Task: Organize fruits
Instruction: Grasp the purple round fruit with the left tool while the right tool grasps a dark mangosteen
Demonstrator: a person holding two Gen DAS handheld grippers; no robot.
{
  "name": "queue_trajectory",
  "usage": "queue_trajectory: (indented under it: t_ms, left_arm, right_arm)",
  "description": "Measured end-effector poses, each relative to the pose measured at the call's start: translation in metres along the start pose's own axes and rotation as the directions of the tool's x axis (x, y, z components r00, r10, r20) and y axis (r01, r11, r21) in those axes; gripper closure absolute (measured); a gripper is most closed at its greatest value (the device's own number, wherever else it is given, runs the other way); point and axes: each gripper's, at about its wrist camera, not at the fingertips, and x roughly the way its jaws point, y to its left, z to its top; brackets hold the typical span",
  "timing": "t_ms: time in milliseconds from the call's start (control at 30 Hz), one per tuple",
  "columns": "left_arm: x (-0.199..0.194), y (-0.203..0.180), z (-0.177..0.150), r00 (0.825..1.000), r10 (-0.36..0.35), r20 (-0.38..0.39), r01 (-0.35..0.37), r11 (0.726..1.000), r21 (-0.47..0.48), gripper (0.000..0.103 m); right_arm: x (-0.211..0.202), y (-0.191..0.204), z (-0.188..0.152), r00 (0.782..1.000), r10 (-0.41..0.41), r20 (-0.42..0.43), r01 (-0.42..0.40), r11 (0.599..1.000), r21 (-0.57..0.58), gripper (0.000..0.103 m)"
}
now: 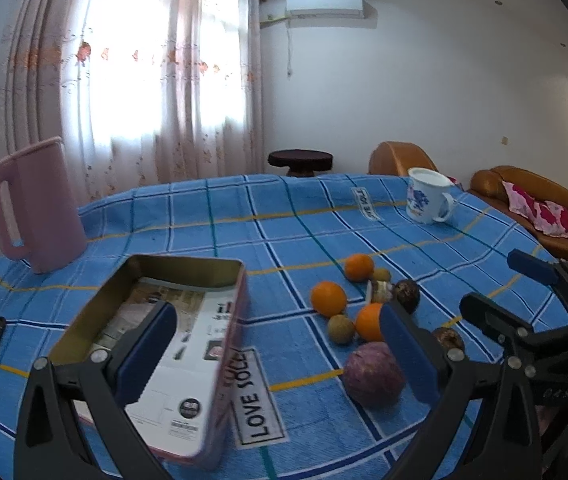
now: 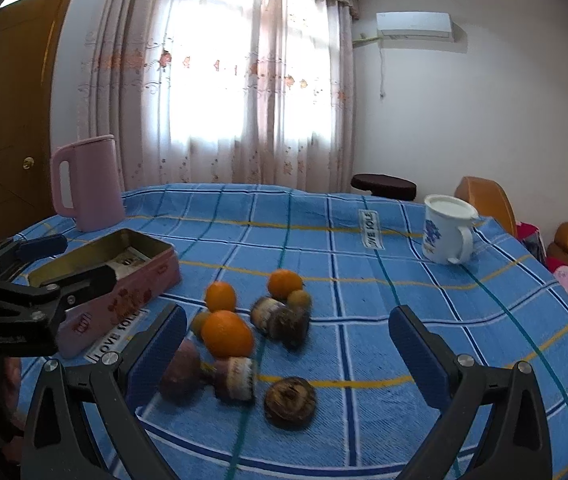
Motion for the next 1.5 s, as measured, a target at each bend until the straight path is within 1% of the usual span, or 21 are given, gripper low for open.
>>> queue_trajectory:
  t_ms: [200, 367, 400, 500, 567, 600, 700, 767, 800, 833, 867, 900, 933, 1000, 1067, 1133, 1333, 1400, 1500]
  left_arm:
    - [0.01, -0.016, -0.009, 0.998, -0.044, -0.04, 0.045, 0.999, 0.021, 0.0]
    - [0.026, -0.033, -0.018, 0.992, -0.084, -0.099, 0.089, 0.995, 0.051, 0.001]
    - [0.029, -0.036, -0.02, 0.988, -0.101, -0.116, 0.107, 0.993, 0.05, 0.003]
    - [0.038, -0.041, -0.024, 0.98, -0.122, -0.155, 0.131, 0.99, 0.05, 0.01]
    - [0.044, -0.044, -0.027, 0.973, -0.139, -0.186, 0.15, 0.987, 0.049, 0.013]
    - [0.046, -0.044, -0.027, 0.971, -0.14, -0.194, 0.152, 0.987, 0.047, 0.018]
    - [0.047, -0.043, -0.028, 0.965, -0.165, -0.204, 0.176, 0.984, 0.034, 0.02]
    - [0.049, -0.045, -0.03, 0.958, -0.183, -0.221, 0.197, 0.98, 0.042, 0.029]
    - [0.049, -0.046, -0.03, 0.956, -0.188, -0.225, 0.203, 0.978, 0.046, 0.037]
    - [0.051, -0.048, -0.031, 0.951, -0.196, -0.239, 0.214, 0.976, 0.051, 0.042]
    - [0.052, -0.048, -0.032, 0.949, -0.201, -0.244, 0.22, 0.974, 0.051, 0.043]
    - [0.051, -0.048, -0.032, 0.948, -0.205, -0.243, 0.223, 0.974, 0.048, 0.045]
    - [0.051, -0.047, -0.032, 0.945, -0.22, -0.241, 0.236, 0.971, 0.04, 0.049]
    - [0.05, -0.045, -0.032, 0.941, -0.238, -0.242, 0.252, 0.967, 0.03, 0.05]
    - [0.049, -0.043, -0.031, 0.94, -0.243, -0.238, 0.256, 0.966, 0.026, 0.051]
    - [0.048, -0.042, -0.031, 0.94, -0.249, -0.232, 0.261, 0.965, 0.021, 0.051]
    - [0.043, -0.039, -0.031, 0.943, -0.262, -0.203, 0.27, 0.963, 0.012, 0.051]
    - [0.042, -0.037, -0.031, 0.945, -0.262, -0.195, 0.269, 0.963, 0.01, 0.051]
    - [0.038, -0.034, -0.03, 0.949, -0.26, -0.177, 0.266, 0.964, 0.011, 0.051]
  right_arm:
    - [0.003, -0.022, -0.014, 0.999, -0.028, -0.033, 0.03, 0.998, 0.05, 0.001]
    - [0.003, -0.032, -0.019, 0.998, -0.038, -0.042, 0.04, 0.997, 0.066, 0.001]
    - [0.003, -0.034, -0.019, 0.998, -0.038, -0.04, 0.041, 0.997, 0.066, 0.001]
    - [0.002, -0.037, -0.022, 0.999, -0.035, -0.039, 0.038, 0.997, 0.072, 0.001]
    - [0.003, -0.038, -0.022, 0.999, -0.028, -0.04, 0.031, 0.996, 0.078, 0.001]
    - [0.003, -0.038, -0.023, 0.999, -0.024, -0.041, 0.027, 0.997, 0.079, 0.001]
    - [0.005, -0.037, -0.023, 0.999, -0.006, -0.045, 0.01, 0.997, 0.074, 0.001]
    - [0.006, -0.033, -0.023, 0.999, -0.002, -0.053, 0.005, 0.998, 0.059, 0.001]
    - [0.007, -0.031, -0.024, 0.998, 0.006, -0.057, -0.003, 0.999, 0.05, 0.002]
    - [0.008, -0.029, -0.024, 0.998, 0.011, -0.063, -0.009, 0.999, 0.042, 0.004]
    - [0.01, -0.027, -0.025, 0.997, 0.016, -0.076, -0.014, 0.999, 0.032, 0.006]
    - [0.013, -0.024, -0.025, 0.995, 0.024, -0.092, -0.022, 0.999, 0.023, 0.014]
    - [0.017, -0.023, -0.026, 0.993, 0.039, -0.112, -0.037, 0.999, 0.019, 0.026]
    - [0.024, -0.02, -0.029, 0.986, 0.069, -0.155, -0.067, 0.998, 0.016, 0.037]
    - [0.029, -0.015, -0.032, 0.98, 0.078, -0.184, -0.08, 0.997, -0.001, 0.041]
    - [0.032, -0.01, -0.034, 0.975, 0.091, -0.205, -0.097, 0.995, -0.021, 0.048]
    - [0.041, -0.007, -0.037, 0.954, 0.135, -0.266, -0.148, 0.989, -0.029, 0.062]
    - [0.041, -0.008, -0.037, 0.952, 0.15, -0.266, -0.16, 0.987, -0.017, 0.064]
    - [0.036, -0.013, -0.037, 0.959, 0.162, -0.232, -0.163, 0.987, 0.014, 0.065]
